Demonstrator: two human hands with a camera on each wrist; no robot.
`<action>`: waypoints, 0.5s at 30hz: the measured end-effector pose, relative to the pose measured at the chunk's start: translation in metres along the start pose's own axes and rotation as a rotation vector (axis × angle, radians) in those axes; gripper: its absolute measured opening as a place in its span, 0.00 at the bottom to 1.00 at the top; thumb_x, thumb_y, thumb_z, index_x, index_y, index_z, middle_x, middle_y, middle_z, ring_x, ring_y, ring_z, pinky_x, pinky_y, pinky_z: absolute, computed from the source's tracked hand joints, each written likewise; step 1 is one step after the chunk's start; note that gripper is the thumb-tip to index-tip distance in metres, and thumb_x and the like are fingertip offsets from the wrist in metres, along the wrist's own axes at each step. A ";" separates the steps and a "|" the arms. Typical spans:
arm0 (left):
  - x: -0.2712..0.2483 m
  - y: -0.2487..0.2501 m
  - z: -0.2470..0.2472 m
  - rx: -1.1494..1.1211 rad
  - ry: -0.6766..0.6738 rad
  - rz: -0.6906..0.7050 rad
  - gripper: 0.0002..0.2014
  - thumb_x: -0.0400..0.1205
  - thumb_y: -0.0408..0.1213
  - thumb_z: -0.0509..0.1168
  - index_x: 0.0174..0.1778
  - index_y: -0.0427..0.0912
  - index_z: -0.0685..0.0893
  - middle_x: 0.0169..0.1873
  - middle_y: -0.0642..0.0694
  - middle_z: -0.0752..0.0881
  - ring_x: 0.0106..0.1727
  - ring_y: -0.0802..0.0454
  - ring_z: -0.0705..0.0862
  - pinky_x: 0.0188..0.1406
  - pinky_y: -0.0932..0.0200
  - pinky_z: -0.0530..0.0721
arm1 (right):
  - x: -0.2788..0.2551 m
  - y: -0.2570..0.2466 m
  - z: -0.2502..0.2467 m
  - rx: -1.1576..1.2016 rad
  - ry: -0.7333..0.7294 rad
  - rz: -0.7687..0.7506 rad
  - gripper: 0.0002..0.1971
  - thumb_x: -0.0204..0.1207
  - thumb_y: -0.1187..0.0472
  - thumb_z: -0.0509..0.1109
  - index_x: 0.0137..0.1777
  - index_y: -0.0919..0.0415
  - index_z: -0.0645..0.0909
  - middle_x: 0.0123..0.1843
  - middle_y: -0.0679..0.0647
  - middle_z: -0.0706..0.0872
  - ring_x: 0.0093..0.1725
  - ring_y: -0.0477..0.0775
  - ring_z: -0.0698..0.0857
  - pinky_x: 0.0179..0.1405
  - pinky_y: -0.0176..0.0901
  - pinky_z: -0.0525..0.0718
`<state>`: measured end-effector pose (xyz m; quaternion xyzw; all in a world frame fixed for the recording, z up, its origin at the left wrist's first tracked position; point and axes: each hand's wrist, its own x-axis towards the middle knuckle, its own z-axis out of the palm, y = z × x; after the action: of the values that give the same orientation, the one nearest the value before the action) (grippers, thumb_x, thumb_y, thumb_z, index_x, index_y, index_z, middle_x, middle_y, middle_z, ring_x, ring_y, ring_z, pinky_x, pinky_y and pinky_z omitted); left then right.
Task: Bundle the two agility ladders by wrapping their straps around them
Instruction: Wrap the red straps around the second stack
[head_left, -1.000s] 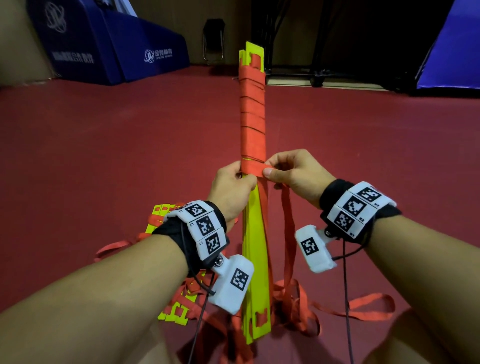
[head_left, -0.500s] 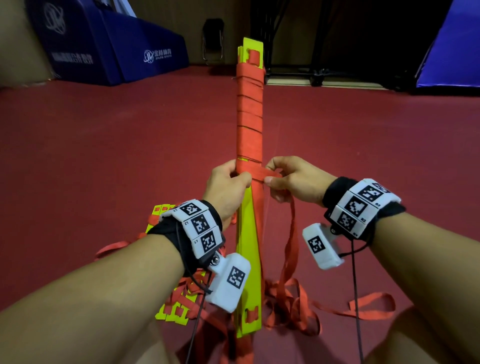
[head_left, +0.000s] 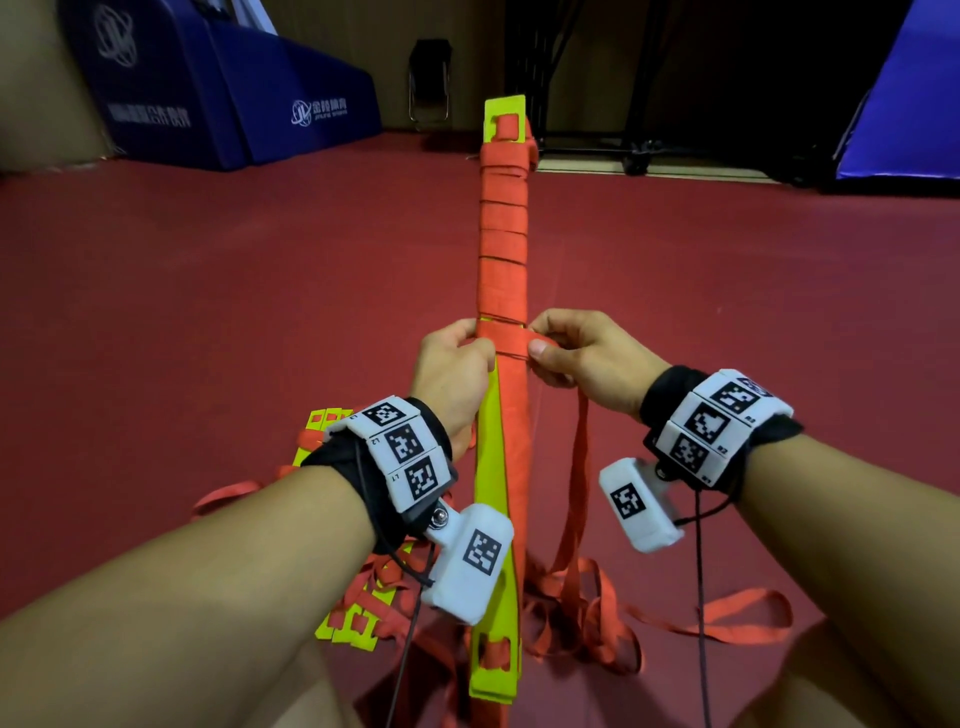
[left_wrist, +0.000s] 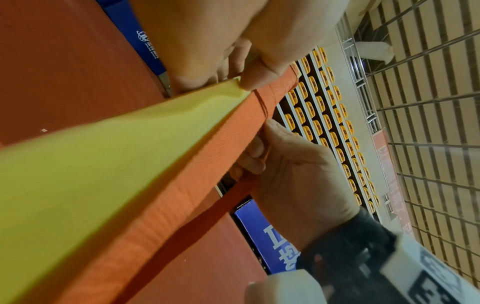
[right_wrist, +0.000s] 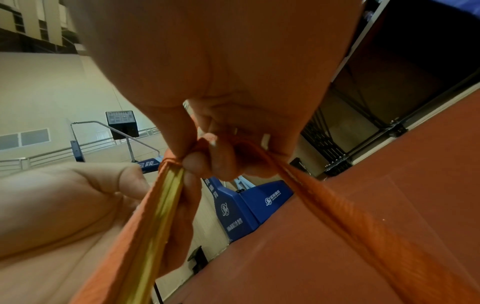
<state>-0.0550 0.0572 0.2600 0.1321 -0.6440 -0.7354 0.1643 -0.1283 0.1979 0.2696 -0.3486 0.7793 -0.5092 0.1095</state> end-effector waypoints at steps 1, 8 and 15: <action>-0.001 0.001 0.001 -0.007 0.001 0.004 0.18 0.76 0.16 0.52 0.46 0.33 0.86 0.26 0.39 0.78 0.23 0.48 0.72 0.23 0.61 0.72 | 0.000 -0.002 0.001 0.012 -0.008 -0.014 0.10 0.87 0.70 0.63 0.44 0.59 0.78 0.31 0.53 0.79 0.27 0.44 0.75 0.31 0.36 0.73; -0.002 -0.003 0.004 0.033 -0.024 0.052 0.18 0.77 0.23 0.55 0.44 0.40 0.90 0.25 0.40 0.86 0.25 0.47 0.83 0.27 0.61 0.77 | -0.003 -0.014 0.008 0.056 0.021 -0.095 0.08 0.84 0.71 0.67 0.43 0.67 0.75 0.32 0.59 0.77 0.29 0.49 0.75 0.31 0.41 0.76; -0.005 -0.004 0.003 0.017 -0.061 -0.015 0.13 0.84 0.23 0.58 0.53 0.34 0.88 0.32 0.40 0.89 0.31 0.44 0.89 0.25 0.62 0.82 | -0.006 -0.014 0.011 0.018 0.086 -0.045 0.09 0.81 0.66 0.73 0.40 0.63 0.80 0.29 0.57 0.84 0.29 0.50 0.82 0.36 0.41 0.82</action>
<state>-0.0522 0.0622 0.2566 0.1161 -0.6540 -0.7347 0.1379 -0.1116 0.1907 0.2756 -0.3429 0.7705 -0.5331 0.0676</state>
